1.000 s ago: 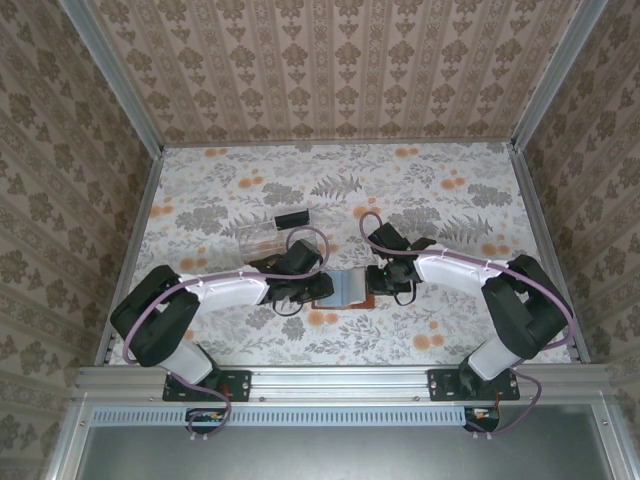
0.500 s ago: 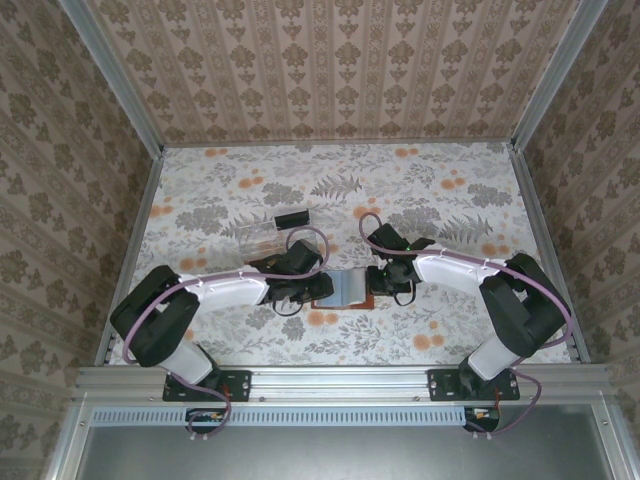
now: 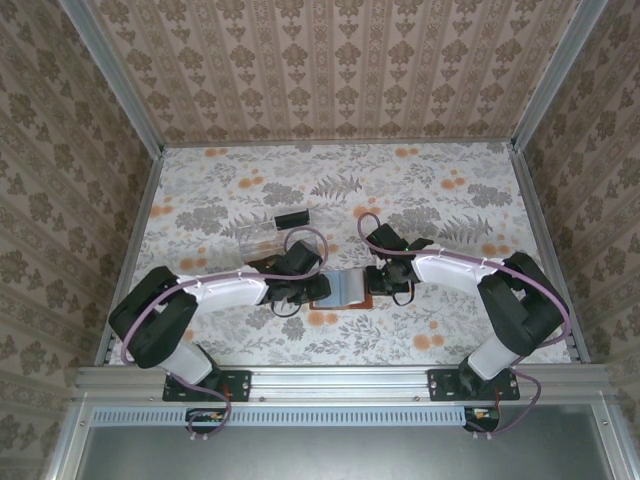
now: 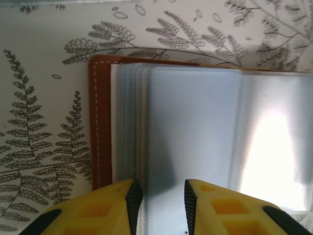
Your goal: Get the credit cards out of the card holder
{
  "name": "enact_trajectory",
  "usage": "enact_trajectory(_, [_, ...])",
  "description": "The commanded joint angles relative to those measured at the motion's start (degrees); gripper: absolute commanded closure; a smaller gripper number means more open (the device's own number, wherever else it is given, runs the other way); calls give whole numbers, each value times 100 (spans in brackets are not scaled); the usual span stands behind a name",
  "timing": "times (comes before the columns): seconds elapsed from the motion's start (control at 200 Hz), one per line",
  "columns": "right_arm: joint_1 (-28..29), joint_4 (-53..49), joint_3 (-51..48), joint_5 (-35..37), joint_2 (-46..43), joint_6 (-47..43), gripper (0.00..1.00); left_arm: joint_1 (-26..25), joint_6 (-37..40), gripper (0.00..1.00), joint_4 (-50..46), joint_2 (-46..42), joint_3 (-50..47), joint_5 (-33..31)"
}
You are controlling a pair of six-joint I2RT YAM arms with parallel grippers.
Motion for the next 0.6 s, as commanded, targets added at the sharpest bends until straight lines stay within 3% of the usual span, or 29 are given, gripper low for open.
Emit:
enact_trajectory(0.0, [35,-15,102,31,64,-34,91,-75,28,67,20,209,125,125])
enact_trajectory(0.395, [43,17,81,16,108,-18,91,-200,268,67,139,95,376,219])
enact_trajectory(0.595, [49,36,75,8,107,-12,91,-254,326,61,169,78,452,263])
